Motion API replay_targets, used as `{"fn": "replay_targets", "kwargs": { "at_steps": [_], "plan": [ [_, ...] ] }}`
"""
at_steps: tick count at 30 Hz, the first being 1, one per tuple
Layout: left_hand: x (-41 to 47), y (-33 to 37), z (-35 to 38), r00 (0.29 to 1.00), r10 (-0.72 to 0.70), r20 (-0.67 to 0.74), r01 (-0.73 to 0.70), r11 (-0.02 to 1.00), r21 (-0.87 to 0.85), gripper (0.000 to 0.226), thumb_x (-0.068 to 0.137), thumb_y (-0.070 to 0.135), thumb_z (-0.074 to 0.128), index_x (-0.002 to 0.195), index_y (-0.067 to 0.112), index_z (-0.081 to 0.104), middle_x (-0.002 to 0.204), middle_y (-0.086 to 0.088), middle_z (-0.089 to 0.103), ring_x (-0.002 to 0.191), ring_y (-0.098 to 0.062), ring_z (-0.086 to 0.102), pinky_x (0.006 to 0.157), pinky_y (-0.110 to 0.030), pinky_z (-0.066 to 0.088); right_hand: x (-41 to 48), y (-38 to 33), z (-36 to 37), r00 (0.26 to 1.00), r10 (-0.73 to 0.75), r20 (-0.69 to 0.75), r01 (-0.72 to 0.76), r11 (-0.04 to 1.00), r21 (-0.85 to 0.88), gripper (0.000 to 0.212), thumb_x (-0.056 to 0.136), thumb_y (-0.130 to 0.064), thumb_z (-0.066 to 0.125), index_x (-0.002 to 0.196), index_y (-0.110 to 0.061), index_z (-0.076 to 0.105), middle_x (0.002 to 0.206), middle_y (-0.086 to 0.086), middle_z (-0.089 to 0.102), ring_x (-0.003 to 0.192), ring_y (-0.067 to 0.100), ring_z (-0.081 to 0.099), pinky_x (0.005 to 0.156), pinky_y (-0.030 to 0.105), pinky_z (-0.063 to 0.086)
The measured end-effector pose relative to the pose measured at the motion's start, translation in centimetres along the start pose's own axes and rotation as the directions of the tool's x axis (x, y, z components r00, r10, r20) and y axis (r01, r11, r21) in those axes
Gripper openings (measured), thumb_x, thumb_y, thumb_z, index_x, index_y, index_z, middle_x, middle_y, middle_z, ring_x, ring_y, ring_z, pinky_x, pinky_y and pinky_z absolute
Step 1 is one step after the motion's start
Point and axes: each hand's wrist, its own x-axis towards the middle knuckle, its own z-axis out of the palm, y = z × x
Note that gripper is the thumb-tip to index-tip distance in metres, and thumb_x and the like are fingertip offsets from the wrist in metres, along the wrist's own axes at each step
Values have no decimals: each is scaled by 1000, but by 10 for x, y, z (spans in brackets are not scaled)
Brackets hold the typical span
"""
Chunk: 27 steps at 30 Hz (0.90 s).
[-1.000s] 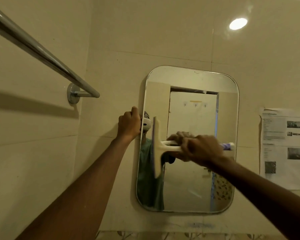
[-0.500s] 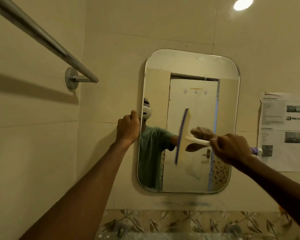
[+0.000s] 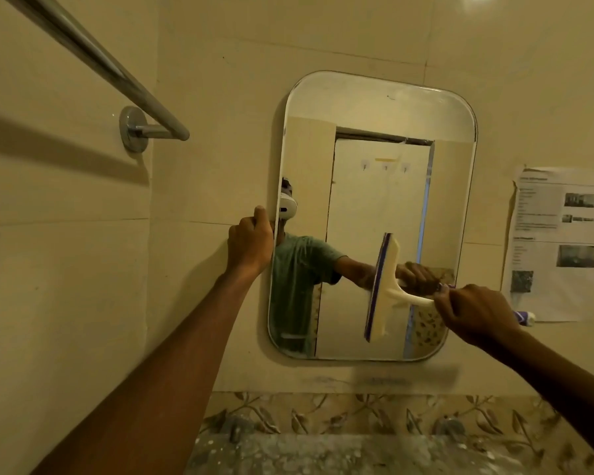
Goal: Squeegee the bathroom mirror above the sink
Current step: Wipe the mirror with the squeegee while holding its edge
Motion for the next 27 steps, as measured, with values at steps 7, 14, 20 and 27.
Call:
{"fn": "replay_targets", "kwargs": {
  "at_steps": [7,14,20,27],
  "plan": [
    [-7,1,1,999,-16,-38,15,999,-30,47,98,41,23,68,21,53,92,-19,67,95,-39,62,89,-54,51,-10,-112,9,915,-374,-154,381,924,23,41,91,-37,34,53,-26,49,41,-9,25,32,4,15,36,11,8],
    [1,-10,1,1000,-25,11,25,999,-20,84,66,66,13,98,4,61,101,-25,67,97,-45,62,89,-55,51,-14,-123,37,947,-322,-4,320,941,110,39,99,-36,32,71,-25,57,56,-7,43,44,6,37,45,20,33],
    [-6,1,1,1000,-12,-11,13,999,43,51,98,40,22,87,3,55,97,-20,64,96,-37,58,93,-49,48,-42,-14,26,987,-29,158,35,999,-36,41,101,-39,30,62,-30,38,55,-6,44,47,7,46,46,16,34],
    [13,16,-10,993,-67,94,55,991,126,69,93,58,27,98,1,66,96,-20,70,85,-34,69,81,-47,58,-29,-28,10,945,-103,-310,176,960,217,69,99,-51,15,58,-21,63,38,-15,23,29,-8,15,34,9,15]
  ]
}}
